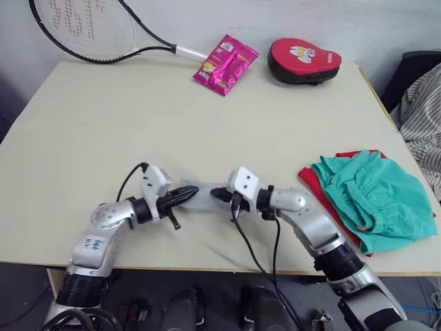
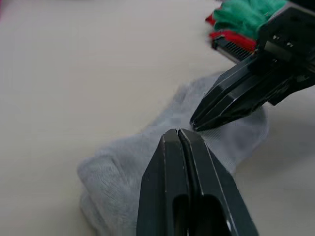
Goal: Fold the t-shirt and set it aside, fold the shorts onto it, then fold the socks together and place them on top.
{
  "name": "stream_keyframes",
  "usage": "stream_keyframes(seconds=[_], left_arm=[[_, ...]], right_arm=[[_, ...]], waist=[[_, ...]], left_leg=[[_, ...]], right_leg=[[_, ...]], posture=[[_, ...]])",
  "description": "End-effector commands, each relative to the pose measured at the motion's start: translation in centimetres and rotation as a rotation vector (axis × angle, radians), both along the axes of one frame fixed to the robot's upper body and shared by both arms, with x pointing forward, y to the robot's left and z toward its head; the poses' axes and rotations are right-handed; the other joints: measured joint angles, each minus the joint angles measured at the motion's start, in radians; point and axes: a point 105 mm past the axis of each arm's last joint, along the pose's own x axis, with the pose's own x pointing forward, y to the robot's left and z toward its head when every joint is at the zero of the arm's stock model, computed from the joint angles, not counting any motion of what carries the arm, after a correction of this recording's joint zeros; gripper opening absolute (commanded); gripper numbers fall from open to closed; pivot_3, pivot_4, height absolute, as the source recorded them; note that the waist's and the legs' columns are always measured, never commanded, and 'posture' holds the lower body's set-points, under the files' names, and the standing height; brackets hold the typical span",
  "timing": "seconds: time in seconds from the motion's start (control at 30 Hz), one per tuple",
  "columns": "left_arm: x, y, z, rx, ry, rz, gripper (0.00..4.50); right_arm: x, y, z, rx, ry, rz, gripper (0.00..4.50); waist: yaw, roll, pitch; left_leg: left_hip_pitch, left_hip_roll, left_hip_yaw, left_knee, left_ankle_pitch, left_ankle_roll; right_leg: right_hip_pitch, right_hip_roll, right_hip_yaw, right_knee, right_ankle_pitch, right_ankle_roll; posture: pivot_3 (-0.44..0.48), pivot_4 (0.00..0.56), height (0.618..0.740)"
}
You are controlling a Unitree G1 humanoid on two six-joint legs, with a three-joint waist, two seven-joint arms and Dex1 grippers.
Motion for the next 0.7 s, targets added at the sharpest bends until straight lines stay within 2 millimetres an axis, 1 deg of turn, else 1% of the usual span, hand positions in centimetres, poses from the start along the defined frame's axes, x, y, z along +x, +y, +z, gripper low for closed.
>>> stream_keyframes(seconds=[0.03,0.1,0.17,0.2,0.23,0.27,0.33,0.37,0.4,0.47,0.5,0.53,0.57,0.63,0.7], left_arm=[[1.0,0.4,-0.5,0.041,-0.027,0.065,0.01],[1.4,0.9,-0.4,0.03,-0.032,0.114,0.01],[1.4,1.1,-0.3,0.0,-0.031,0.133,0.01],[1.1,1.0,-0.1,-0.028,-0.036,0.119,0.01],[0.8,0.9,0.3,-0.06,-0.043,0.105,0.01],[0.6,0.8,0.7,-0.083,-0.054,0.096,0.01],[0.5,1.2,2.2,-0.146,-0.084,0.085,0.01],[0.5,1.3,2.6,-0.161,-0.092,0.083,0.01],[0.4,1.4,3.3,-0.185,-0.099,0.069,0.01],[0.3,1.6,4.6,-0.23,-0.108,0.049,0.01],[0.3,1.7,5.0,-0.245,-0.108,0.046,0.01],[0.1,1.9,5.5,-0.259,-0.102,0.037,0.01],[0.2,2.9,6.0,-0.29,-0.074,0.064,0.01],[0.1,4.5,6.4,-0.339,0.02,0.106,0.01],[-0.6,5.9,5.5,-0.332,0.199,0.122,0.39]], right_arm=[[0.5,-2.4,-1.1,-0.044,-0.036,-0.084,0.0],[0.6,-3.8,-1.4,-0.038,-0.026,-0.136,0.0],[0.6,-5.4,-1.5,-0.042,-0.028,-0.18,0.0],[0.6,-5.9,-1.2,-0.02,-0.019,-0.2,0.0],[0.6,-6.2,-0.8,0.004,-0.017,-0.209,0.0],[0.5,-6.1,-0.3,0.023,-0.024,-0.2,0.0],[0.1,-5.1,1.9,0.082,-0.051,-0.127,0.0],[-0.1,-4.8,2.6,0.096,-0.06,-0.106,0.0],[-0.2,-4.0,3.5,0.124,-0.065,-0.074,0.0],[-0.3,-2.4,4.9,0.154,-0.081,-0.018,0.0],[-0.3,-1.9,5.2,0.161,-0.085,-0.001,0.0],[-0.3,-1.3,5.2,0.162,-0.08,0.012,0.0],[-0.1,-0.7,4.8,0.143,-0.081,0.033,0.0],[0.0,0.0,3.8,0.1,-0.078,0.067,0.0],[0.4,0.0,2.5,0.063,-0.071,0.083,0.0]], waist=[[0.0,0.0,0.0],[0.001,0.0,0.0],[0.003,0.0,0.0],[0.003,0.0,0.0],[0.003,0.0,0.0],[0.002,0.0,0.0],[0.001,0.0,0.0],[0.001,0.0,0.0],[0.0,0.0,0.0],[-0.003,0.001,0.001],[-0.003,0.001,0.001],[-0.003,0.001,0.001],[-0.002,0.001,0.001],[-0.004,0.001,0.001],[-0.004,0.001,0.001]], left_leg=[[0.001,0.0,0.0,0.0,0.0,0.0],[0.002,0.001,0.0,0.0,0.0,-0.001],[0.004,0.001,0.0,0.0,0.0,-0.001],[0.005,0.001,-0.001,0.0,0.0,-0.001],[0.007,0.001,0.0,0.0,-0.002,-0.005],[0.011,0.001,-0.001,-0.001,-0.003,-0.005],[0.016,0.002,-0.002,-0.002,-0.005,-0.006],[0.016,0.002,-0.002,-0.002,-0.005,-0.006],[0.016,0.002,-0.002,-0.002,-0.005,-0.007],[0.015,0.003,-0.002,-0.002,-0.005,-0.008],[0.015,0.003,-0.002,-0.003,-0.005,-0.008],[0.015,0.003,-0.002,-0.003,-0.005,-0.008],[0.015,0.004,-0.002,-0.003,-0.005,-0.008],[0.015,0.004,-0.002,-0.003,-0.005,-0.008],[0.015,0.004,-0.002,-0.002,-0.003,-0.005]], right_leg=[[0.0,0.0,0.001,0.0,0.0,0.0],[0.001,0.0,0.0,0.0,0.0,0.0],[0.003,-0.001,0.001,-0.002,0.0,0.0],[0.004,-0.001,0.001,-0.002,0.0,0.0],[0.006,-0.002,0.001,-0.002,0.0,0.0],[0.01,-0.002,0.001,-0.003,0.0,0.0],[0.016,-0.002,0.001,-0.005,-0.001,-0.001],[0.015,-0.002,0.001,-0.005,-0.001,-0.001],[0.014,-0.002,0.001,-0.005,-0.001,-0.002],[0.014,-0.002,0.001,-0.004,-0.001,-0.003],[0.013,-0.002,0.001,-0.004,-0.002,-0.003],[0.013,-0.001,0.001,-0.004,-0.002,-0.003],[0.013,0.0,0.0,-0.004,-0.002,-0.004],[0.013,0.001,0.0,-0.003,-0.002,-0.004],[0.014,0.002,0.0,-0.001,-0.002,-0.004]], posture=[[0.0,0.15,0.74],[0.0,0.15,0.74],[0.0,0.15,0.74],[0.0,0.15,0.74],[0.0,0.15,0.74],[0.0,0.15,0.74],[0.0,0.15,0.74],[0.0,0.15,0.74],[0.0,0.15,0.74],[0.0,0.15,0.74],[0.0,0.15,0.74],[0.0,0.15,0.74],[0.0,0.15,0.74],[0.0,0.15,0.74],[0.0,0.15,0.74]])
